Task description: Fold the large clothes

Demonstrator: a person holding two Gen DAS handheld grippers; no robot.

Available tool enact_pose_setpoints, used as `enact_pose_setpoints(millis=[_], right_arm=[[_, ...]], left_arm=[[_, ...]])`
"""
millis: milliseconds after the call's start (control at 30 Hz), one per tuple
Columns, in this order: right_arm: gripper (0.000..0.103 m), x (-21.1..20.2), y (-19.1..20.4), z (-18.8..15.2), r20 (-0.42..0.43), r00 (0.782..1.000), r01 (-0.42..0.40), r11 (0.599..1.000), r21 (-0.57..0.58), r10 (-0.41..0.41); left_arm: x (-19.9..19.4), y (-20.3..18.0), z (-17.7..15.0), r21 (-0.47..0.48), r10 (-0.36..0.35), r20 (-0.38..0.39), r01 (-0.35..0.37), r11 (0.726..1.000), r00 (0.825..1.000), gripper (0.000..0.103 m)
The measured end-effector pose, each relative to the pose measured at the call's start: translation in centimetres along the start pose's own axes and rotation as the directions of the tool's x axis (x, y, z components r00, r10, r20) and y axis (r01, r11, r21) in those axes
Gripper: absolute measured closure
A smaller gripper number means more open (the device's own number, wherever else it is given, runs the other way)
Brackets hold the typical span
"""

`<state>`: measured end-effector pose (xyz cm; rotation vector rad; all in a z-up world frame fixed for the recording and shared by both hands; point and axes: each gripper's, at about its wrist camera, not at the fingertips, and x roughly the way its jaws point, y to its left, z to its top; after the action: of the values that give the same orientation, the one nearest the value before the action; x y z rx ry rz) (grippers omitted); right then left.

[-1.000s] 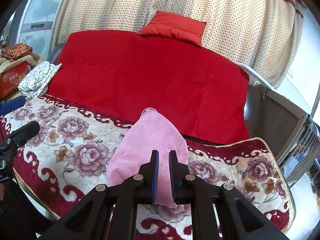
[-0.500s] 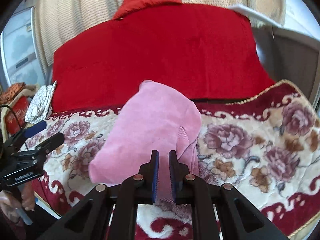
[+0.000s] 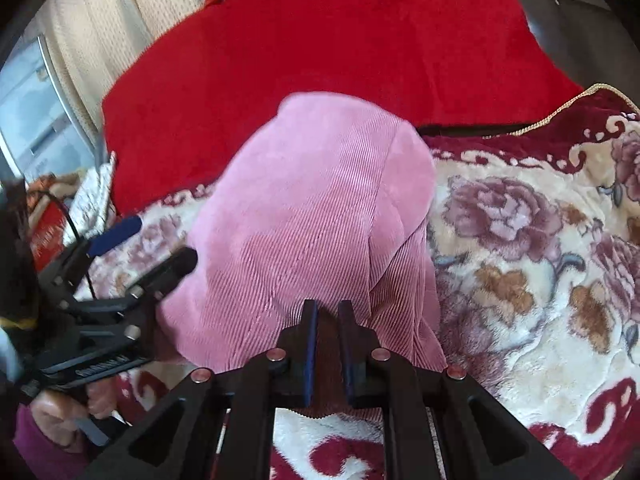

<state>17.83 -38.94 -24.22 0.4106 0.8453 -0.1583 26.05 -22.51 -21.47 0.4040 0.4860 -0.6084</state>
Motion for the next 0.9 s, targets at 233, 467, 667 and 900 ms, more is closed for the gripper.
enact_pose_setpoints(millis=[233, 467, 667, 900], right_arm=[[0.085, -2.6, 0.2, 2.9, 0.134, 0.991, 0.003, 1.000, 0.003, -0.004], [0.029, 3.1, -0.6, 3.2, 0.067, 0.997, 0.027, 0.998, 0.058, -0.031], [0.029, 2.7, -1.2, 2.4, 0.096, 0.995, -0.018, 0.997, 0.079, 0.010], [0.029, -0.1, -0.3, 3.3, 0.181, 0.982, 0.059, 0.998, 0.021, -0.062]], left_arm=[[-1.5, 0.9, 0.7, 0.015, 0.073, 0.057, -0.074, 0.997, 0.996, 0.008], [0.9, 1.4, -0.2, 0.044, 0.133, -0.004, -0.133, 0.990, 0.991, 0.008], [0.6, 2.0, -0.3, 0.011, 0.117, -0.002, -0.117, 0.993, 0.993, 0.008], [-0.1, 1.9, -0.2, 0.016, 0.160, 0.029, -0.160, 0.987, 0.987, 0.008]])
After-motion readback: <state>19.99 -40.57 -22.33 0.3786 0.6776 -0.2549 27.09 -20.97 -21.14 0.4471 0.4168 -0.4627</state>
